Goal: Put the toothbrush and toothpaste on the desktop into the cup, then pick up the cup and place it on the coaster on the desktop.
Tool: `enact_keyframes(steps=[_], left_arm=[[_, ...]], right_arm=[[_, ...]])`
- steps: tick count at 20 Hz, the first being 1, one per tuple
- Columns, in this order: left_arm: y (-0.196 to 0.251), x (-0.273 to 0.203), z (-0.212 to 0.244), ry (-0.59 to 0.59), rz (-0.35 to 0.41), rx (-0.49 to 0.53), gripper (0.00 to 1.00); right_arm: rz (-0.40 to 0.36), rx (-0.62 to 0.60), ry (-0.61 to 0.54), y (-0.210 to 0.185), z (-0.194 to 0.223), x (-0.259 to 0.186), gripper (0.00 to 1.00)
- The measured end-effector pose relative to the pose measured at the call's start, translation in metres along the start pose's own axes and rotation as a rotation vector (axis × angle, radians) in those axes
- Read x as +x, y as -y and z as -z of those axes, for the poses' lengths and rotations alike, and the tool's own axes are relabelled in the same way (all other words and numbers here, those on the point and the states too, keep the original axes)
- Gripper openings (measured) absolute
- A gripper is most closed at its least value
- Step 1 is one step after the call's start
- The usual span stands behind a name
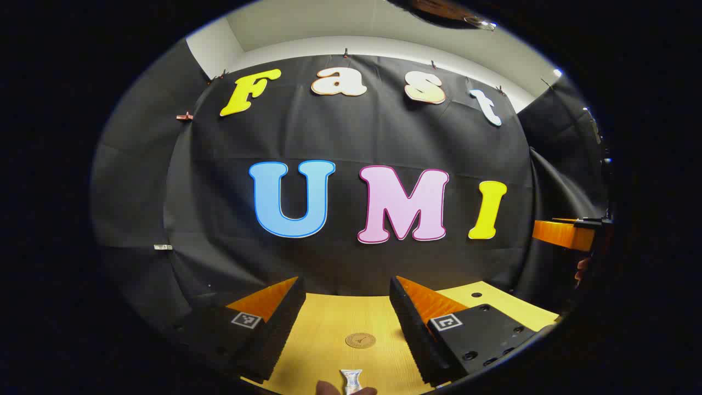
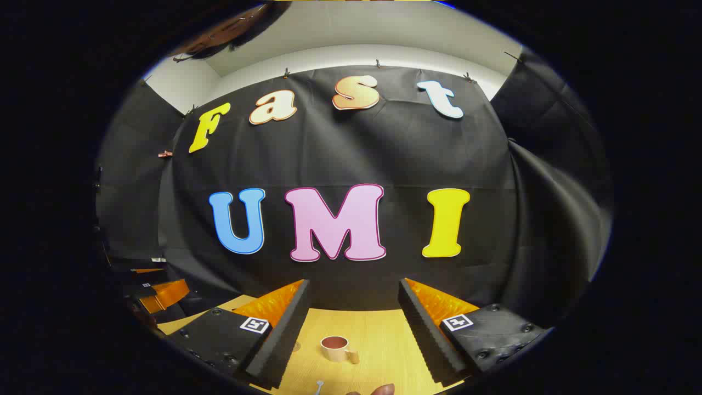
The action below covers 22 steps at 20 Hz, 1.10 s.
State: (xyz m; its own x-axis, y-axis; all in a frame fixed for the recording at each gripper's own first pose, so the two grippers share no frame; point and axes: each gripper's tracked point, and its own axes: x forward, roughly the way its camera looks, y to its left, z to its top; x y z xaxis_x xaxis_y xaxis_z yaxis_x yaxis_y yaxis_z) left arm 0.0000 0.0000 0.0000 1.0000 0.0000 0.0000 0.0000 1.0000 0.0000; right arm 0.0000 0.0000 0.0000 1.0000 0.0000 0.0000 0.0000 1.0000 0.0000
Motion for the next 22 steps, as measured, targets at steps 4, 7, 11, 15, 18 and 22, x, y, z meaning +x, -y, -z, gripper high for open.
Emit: enact_keyframes(steps=[4, 7, 11, 15, 18, 22], left_arm=[[0.000, 0.003, 0.009, -0.019, -0.001, -0.006, 0.95], [0.001, 0.003, 0.014, -0.029, 0.004, 0.000, 0.95], [0.004, 0.005, 0.030, -0.070, 0.016, 0.010, 0.96], [0.015, 0.004, 0.060, -0.132, 0.039, 0.025, 0.96], [0.019, 0.005, 0.106, -0.232, 0.048, 0.015, 0.96], [0.025, 0.002, 0.176, -0.393, 0.049, -0.012, 0.96]], right_arm=[[-0.005, -0.024, -0.018, 0.000, 0.009, 0.000, 0.98], [-0.008, -0.027, -0.035, -0.001, 0.014, -0.001, 0.98], [-0.012, -0.033, -0.062, -0.002, 0.023, -0.003, 0.98], [0.001, -0.040, -0.088, 0.002, 0.032, -0.007, 0.98], [0.014, -0.051, -0.120, 0.007, 0.041, -0.013, 0.98], [0.037, -0.081, -0.177, 0.016, 0.057, -0.025, 0.98]])
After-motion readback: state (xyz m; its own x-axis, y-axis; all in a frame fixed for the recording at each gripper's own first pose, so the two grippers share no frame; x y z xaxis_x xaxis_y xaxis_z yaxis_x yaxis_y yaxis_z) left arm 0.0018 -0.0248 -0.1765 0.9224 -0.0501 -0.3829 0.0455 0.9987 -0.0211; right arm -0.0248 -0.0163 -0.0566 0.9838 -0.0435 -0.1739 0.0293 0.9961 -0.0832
